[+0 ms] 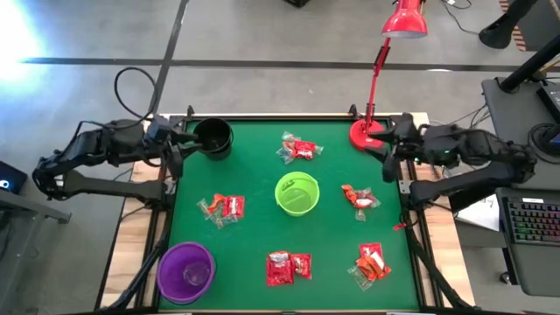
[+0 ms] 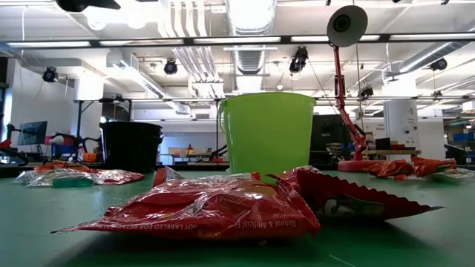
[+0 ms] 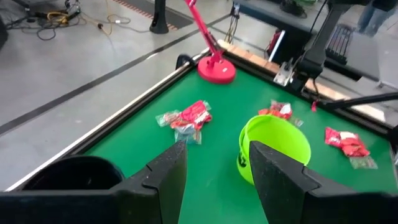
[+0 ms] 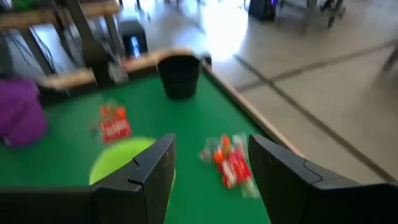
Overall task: Sort candy
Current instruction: Put the orange chocolate into the green bucket
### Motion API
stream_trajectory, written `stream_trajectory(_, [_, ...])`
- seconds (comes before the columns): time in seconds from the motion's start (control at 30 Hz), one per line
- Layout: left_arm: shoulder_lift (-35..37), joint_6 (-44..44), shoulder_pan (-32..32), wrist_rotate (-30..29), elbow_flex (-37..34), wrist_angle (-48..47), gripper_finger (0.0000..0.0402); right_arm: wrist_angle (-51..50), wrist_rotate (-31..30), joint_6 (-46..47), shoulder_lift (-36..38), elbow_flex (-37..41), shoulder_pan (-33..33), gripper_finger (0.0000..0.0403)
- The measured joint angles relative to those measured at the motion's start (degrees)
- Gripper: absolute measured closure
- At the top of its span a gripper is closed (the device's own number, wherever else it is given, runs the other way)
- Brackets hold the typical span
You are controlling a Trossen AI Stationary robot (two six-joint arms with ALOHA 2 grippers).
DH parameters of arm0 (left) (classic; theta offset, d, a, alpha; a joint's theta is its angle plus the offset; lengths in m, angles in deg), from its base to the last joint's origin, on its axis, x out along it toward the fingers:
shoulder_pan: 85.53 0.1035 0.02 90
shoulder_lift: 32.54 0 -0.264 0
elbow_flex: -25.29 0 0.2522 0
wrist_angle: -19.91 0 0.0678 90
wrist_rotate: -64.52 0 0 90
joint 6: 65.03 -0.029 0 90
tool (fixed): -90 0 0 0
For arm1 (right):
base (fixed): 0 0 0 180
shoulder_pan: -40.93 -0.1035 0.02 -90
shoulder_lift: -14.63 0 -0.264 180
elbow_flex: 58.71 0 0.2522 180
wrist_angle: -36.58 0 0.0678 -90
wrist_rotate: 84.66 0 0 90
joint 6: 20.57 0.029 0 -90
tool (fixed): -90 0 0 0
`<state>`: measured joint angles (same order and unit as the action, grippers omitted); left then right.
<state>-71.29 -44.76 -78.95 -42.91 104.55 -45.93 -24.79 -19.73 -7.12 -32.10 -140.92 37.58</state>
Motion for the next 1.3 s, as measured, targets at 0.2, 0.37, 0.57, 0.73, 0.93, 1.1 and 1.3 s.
stream_trajectory(0.2, [-0.77, 0.00, 0.01, 0.00, -1.36, -0.26, 0.0243, -10.20, 0.07, 7.13, -3.08, -0.45, 0.00, 0.0207])
stream_trajectory(0.37, [-1.76, 0.00, -0.01, 0.01, -1.49, -0.39, 0.0243, -16.21, 1.86, 13.32, -5.38, 0.70, -0.02, 0.0209])
stream_trajectory(0.57, [-2.21, 0.00, -0.01, 0.00, -1.49, -0.30, 0.0243, -18.18, 2.00, 19.50, -8.54, 2.81, 0.00, 0.0209])
stream_trajectory(0.73, [-2.19, 0.00, -0.01, 0.00, -1.51, -0.23, 0.0243, -18.17, 2.64, 25.56, -10.63, 4.31, 0.00, 0.0209])
stream_trajectory(0.93, [-2.19, -0.02, 0.01, 0.00, -1.51, -0.23, 0.0243, -18.24, 2.92, 33.29, -12.75, 7.72, 0.00, 0.0211])
stream_trajectory(1.1, [-2.19, -0.02, 0.00, 0.00, -1.53, -0.23, 0.0243, -18.16, 3.23, 39.77, -14.85, 10.83, 0.00, 0.0211])
stream_trajectory(1.3, [-2.19, 0.00, 0.00, 0.01, -1.53, -0.23, 0.0243, -17.88, 5.56, 43.58, -18.29, 13.80, 0.00, 0.0211])
